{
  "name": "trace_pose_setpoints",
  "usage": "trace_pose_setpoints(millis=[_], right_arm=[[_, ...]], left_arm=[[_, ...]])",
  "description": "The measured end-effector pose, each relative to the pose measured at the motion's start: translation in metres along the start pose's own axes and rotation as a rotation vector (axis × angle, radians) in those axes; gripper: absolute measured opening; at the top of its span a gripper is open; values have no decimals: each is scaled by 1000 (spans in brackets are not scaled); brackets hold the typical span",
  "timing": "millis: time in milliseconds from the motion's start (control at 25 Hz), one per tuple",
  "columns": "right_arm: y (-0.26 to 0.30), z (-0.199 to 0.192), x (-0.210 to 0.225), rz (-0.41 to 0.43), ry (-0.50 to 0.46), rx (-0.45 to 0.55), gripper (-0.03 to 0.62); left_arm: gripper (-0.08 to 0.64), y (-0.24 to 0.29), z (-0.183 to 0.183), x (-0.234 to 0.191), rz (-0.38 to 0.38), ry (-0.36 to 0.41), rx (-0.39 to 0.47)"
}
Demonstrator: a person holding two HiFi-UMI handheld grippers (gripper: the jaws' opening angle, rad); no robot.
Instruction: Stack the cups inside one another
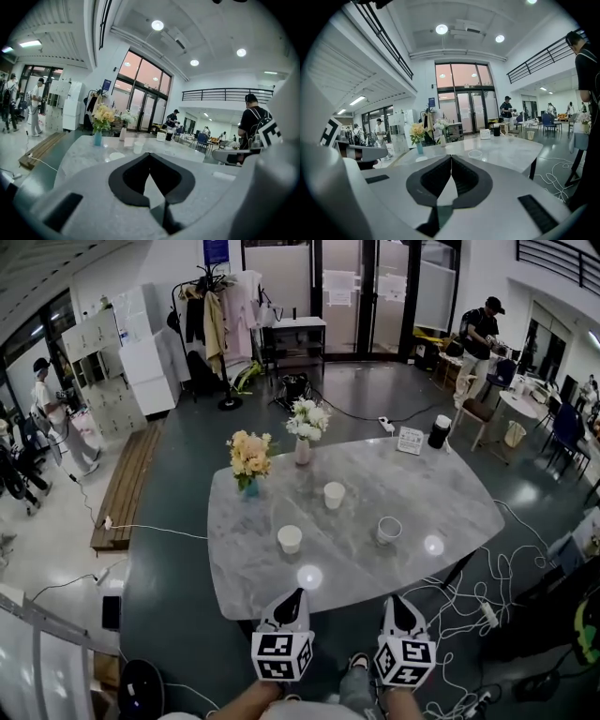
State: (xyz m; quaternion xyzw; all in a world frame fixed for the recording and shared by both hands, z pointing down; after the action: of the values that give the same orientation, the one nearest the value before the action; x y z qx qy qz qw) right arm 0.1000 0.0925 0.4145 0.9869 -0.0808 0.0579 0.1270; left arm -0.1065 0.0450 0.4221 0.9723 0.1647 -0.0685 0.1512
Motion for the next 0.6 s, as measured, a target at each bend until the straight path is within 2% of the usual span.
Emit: trace_pose_setpoints(millis=[320,600], right_arm=[[36,32,58,48,-9,12,8],[60,43,111,86,5,-3,8]], left_arm=[[-5,53,19,37,49,-5,13],[-5,95,24,74,74,10,2]])
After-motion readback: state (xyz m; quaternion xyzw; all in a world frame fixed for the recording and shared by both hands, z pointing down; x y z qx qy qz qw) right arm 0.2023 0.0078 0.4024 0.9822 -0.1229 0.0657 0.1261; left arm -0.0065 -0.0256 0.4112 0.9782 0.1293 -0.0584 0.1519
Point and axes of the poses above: the fingertips, and each gripper's own axes: y forward along the fingers, x to its right, z out of its top, the point moved 3 cm from there along -y, backward along the fingers, and after that the axes turned 9 degrees about z, right-handed, at the moved point
